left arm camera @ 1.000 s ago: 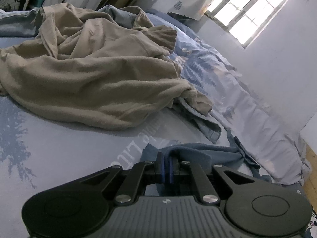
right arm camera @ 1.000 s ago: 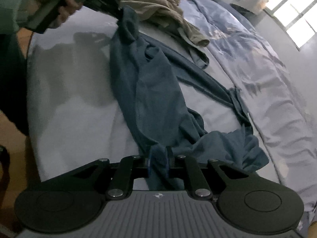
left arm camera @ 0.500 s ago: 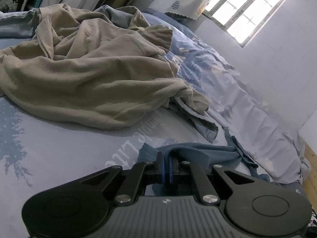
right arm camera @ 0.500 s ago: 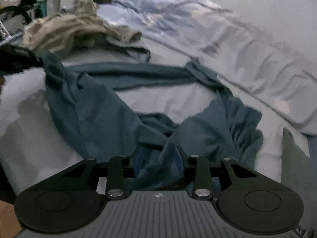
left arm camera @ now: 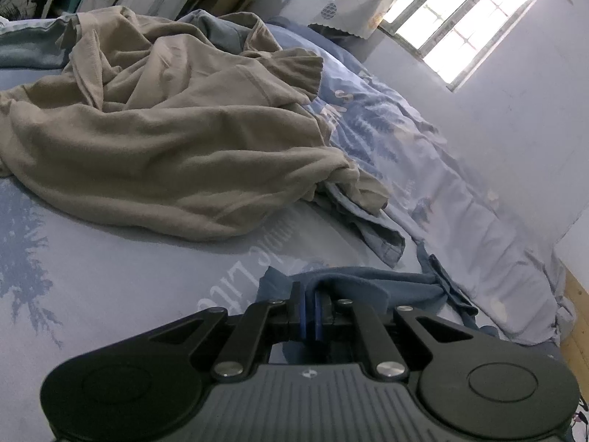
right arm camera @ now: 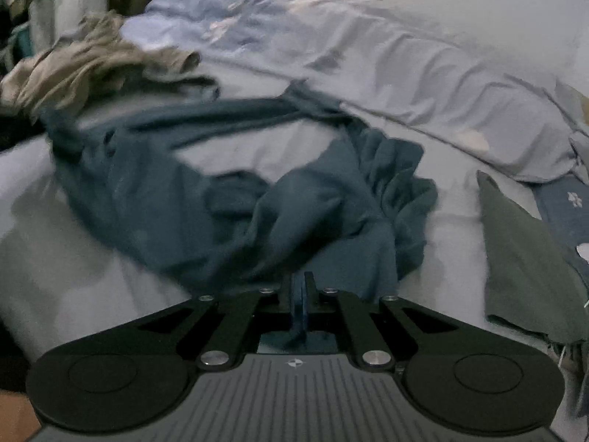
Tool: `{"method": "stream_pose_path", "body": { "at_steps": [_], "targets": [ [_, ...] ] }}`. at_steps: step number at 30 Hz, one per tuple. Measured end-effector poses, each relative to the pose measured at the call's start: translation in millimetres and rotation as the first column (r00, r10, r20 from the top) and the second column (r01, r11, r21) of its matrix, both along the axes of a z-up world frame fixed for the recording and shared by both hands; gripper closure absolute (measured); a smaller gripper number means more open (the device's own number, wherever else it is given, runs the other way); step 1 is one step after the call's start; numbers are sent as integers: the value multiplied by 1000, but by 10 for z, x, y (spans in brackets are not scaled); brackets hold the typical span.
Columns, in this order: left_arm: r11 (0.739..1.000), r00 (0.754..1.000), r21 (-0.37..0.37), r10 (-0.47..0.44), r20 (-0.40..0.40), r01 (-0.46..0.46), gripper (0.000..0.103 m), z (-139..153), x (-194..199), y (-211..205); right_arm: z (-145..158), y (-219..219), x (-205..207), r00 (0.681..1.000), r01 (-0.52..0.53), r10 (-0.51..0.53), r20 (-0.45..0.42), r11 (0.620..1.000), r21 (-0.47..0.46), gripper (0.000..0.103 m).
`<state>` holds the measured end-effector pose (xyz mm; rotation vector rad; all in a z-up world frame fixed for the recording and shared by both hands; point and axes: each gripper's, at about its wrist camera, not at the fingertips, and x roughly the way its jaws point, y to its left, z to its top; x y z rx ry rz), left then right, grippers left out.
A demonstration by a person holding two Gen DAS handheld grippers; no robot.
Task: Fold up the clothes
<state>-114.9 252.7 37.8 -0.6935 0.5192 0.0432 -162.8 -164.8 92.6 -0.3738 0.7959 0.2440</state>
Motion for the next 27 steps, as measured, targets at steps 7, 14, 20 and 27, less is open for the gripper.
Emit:
{"method": "stream_pose_path", "body": {
  "at_steps": [7, 14, 20, 27],
  "targets": [
    [1000, 1000, -3, 6, -3, -6, 100, 12, -6, 9, -12, 556, -92, 901, -429, 431, -45, 871, -239, 73],
    [1000, 1000, -8, 4, 1, -4, 100, 22, 14, -4, 33, 593, 528, 950, -313, 303, -81, 931, -189, 68],
    [1000, 1000, -18, 2, 4, -2, 100, 35, 9, 11, -218, 607, 799, 976, -214, 199, -89, 952, -220, 76],
    [1000, 1000, -22, 8, 6, -8, 100, 42, 4, 14, -218, 295, 768, 996, -91, 93, -3, 974, -207, 103]
  ]
}}
